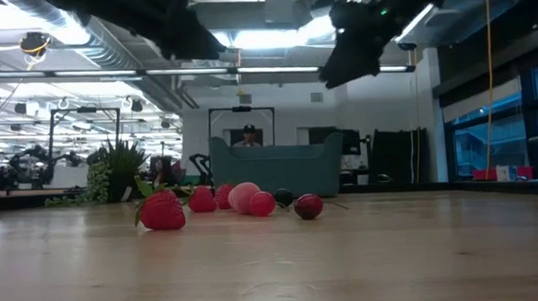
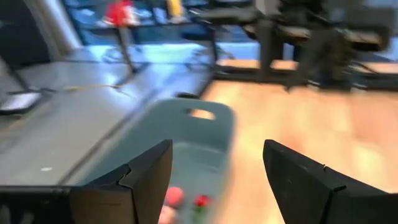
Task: Pick and placing Produce into tupperware
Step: Put the strawberry into the blue bin
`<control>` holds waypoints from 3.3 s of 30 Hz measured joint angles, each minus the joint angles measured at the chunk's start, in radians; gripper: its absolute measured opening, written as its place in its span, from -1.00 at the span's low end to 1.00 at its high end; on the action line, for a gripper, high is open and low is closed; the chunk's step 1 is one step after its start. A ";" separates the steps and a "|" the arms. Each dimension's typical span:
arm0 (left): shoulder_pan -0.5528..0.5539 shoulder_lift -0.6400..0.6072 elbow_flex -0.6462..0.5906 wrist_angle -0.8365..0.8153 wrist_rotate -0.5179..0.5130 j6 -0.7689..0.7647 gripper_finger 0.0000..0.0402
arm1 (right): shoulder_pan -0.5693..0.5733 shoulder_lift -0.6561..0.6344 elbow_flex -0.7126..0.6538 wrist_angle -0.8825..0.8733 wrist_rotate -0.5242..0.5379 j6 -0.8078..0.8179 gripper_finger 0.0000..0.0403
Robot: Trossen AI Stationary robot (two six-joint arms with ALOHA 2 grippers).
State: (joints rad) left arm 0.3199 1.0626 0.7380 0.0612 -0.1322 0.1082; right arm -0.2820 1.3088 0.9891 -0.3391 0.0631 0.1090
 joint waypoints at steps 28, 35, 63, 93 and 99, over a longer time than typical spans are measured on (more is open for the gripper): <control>-0.409 0.116 0.000 -0.330 -0.155 -0.292 0.22 | 0.221 -0.118 -0.278 0.317 0.005 0.118 -0.02; -0.421 0.202 0.000 -0.409 -0.163 -0.324 0.22 | 0.221 -0.118 -0.278 0.334 0.005 0.118 -0.02; -0.367 -0.124 -0.359 -0.243 -0.182 -0.437 0.22 | 0.221 -0.118 -0.278 0.435 0.006 0.121 -0.02; -0.325 -0.045 -0.399 -0.130 -0.191 -0.547 0.22 | 0.220 -0.118 -0.278 0.434 0.005 0.115 -0.02; -0.326 0.036 -0.399 -0.127 -0.199 -0.556 0.22 | 0.221 -0.118 -0.278 0.434 0.005 0.115 -0.02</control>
State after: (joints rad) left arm -0.0062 1.0987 0.3393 -0.0659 -0.3310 -0.4474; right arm -0.0612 1.1912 0.7113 0.0944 0.0685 0.2244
